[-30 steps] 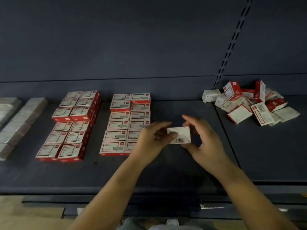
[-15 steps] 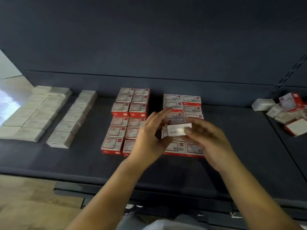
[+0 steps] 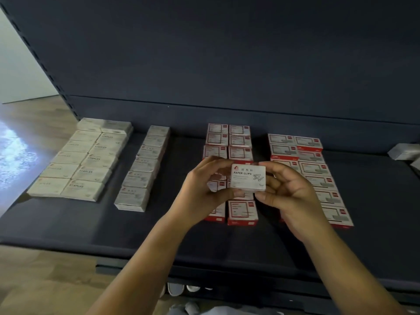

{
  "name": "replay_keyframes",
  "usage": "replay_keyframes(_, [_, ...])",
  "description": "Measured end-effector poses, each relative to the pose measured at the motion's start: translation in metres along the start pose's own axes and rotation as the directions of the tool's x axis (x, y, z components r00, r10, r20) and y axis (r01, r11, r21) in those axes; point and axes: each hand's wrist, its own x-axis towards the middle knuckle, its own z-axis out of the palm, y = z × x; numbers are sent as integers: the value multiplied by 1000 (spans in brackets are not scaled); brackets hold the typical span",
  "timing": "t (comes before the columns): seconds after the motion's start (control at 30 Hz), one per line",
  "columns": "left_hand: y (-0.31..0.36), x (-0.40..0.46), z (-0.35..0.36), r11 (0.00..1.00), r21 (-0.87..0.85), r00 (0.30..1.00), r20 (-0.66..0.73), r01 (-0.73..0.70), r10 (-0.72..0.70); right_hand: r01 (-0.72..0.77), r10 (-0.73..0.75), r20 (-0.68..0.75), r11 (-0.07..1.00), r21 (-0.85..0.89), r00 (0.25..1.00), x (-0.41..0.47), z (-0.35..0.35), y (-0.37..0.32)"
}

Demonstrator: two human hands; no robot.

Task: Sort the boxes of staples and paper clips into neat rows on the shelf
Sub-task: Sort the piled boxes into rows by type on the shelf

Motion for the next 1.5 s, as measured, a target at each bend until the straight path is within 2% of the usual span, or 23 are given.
replay_keyframes(0.2, [-16, -10, -36, 987, 148, 995, 90, -55, 42, -62, 63, 8, 993, -100, 998, 9, 37, 6])
replay_keyframes(0.3, [-25, -14, -56, 971, 231, 996, 82, -58, 39, -30, 33, 7, 959, -282, 999, 15, 54, 11])
replay_keyframes(0.43, [-41, -17, -77, 935, 352, 999, 3, -35, 36, 179, -189, 58, 721, -669, 980, 27, 71, 26])
replay_keyframes(0.6, [-69, 9, -99, 828, 555, 991, -131, 86, -16, 313, -394, 129, 451, -836, 910, 47, 84, 38])
replay_keyframes(0.67, [-78, 27, -104, 777, 604, 981, -174, 177, -88, 339, -429, 189, 308, -889, 883, 55, 87, 42])
replay_keyframes(0.73, [-86, 46, -107, 712, 664, 973, -185, 228, -138, 325, -416, 207, 236, -916, 885, 61, 87, 45])
replay_keyframes(0.8, [-94, 61, -108, 647, 722, 969, -160, 245, -189, 306, -398, 201, 221, -926, 895, 66, 88, 47])
replay_keyframes(0.93, [-111, 81, -103, 590, 758, 947, -112, 278, -302, 303, -402, 196, 220, -927, 894, 65, 85, 49])
replay_keyframes(1.23, [-124, 96, -94, 480, 847, 949, -88, 231, -301, 284, -433, 175, 201, -938, 884, 55, 69, 50])
replay_keyframes(1.5, [-93, 80, -81, 503, 786, 909, -174, 360, -379, 250, -506, 102, 234, -940, 857, 46, 60, 51])
